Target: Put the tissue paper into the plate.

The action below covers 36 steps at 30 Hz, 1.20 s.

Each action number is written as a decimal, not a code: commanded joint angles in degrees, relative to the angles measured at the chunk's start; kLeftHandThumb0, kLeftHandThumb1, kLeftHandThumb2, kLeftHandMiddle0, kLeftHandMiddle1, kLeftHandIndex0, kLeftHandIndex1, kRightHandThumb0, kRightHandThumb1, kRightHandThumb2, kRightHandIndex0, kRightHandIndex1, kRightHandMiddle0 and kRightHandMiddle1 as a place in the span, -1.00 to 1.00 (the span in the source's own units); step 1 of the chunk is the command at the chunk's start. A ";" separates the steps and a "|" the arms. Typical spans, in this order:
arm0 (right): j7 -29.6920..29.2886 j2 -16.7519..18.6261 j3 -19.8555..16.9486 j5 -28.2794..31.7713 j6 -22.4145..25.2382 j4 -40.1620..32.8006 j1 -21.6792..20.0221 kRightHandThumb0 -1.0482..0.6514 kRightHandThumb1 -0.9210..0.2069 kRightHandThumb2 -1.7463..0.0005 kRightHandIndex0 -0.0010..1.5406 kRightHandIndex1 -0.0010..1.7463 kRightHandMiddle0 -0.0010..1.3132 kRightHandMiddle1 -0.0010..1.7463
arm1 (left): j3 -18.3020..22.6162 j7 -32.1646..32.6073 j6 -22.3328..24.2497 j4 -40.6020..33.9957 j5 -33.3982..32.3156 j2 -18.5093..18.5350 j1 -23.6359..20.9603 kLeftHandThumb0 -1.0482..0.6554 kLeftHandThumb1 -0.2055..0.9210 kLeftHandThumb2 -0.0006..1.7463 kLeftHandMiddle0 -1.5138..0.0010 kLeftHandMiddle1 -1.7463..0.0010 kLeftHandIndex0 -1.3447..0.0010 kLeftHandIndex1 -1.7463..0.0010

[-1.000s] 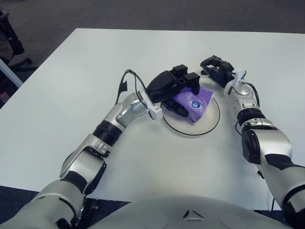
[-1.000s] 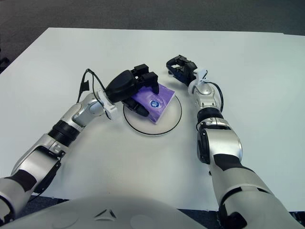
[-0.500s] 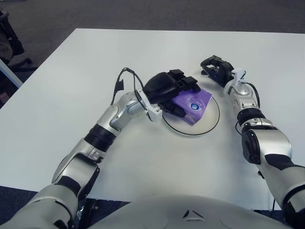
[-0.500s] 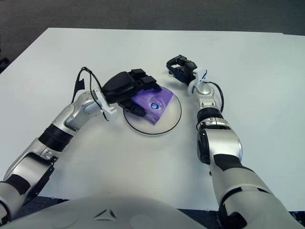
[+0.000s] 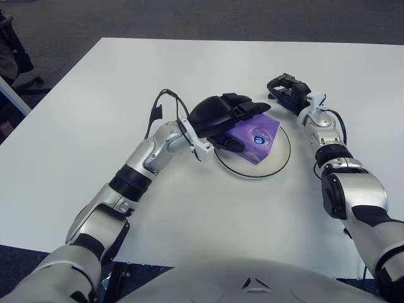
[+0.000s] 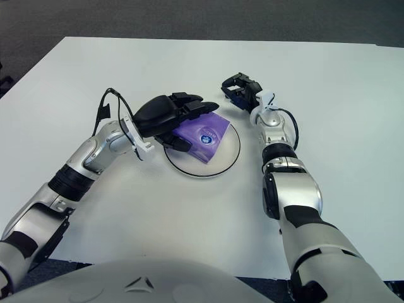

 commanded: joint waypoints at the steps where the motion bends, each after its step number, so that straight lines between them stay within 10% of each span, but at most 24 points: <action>1: -0.02 -1.24 -0.54 -0.24 2.54 2.00 4.60 0.22 -0.94 0.69 -0.20 0.53 -0.38 0.53 | 0.33 -1.61 -0.92 1.65 -3.73 -0.70 0.39 -0.99 1.00 -0.01 0.72 1.00 0.79 0.99; 15: -1.30 -1.73 -2.37 0.83 4.82 1.27 5.91 0.23 -0.92 0.68 -0.19 0.52 -0.36 0.51 | 4.14 -1.76 -1.66 2.79 -13.49 -3.63 1.62 -1.00 1.00 -0.10 0.92 1.00 0.89 1.00; 36: -0.34 -4.18 -2.67 1.05 4.60 -0.18 8.83 0.22 -0.93 0.69 -0.20 0.55 -0.34 0.48 | 10.23 -9.80 9.22 -7.46 -34.25 -8.30 4.59 -1.00 1.00 -0.17 0.86 0.98 0.79 0.96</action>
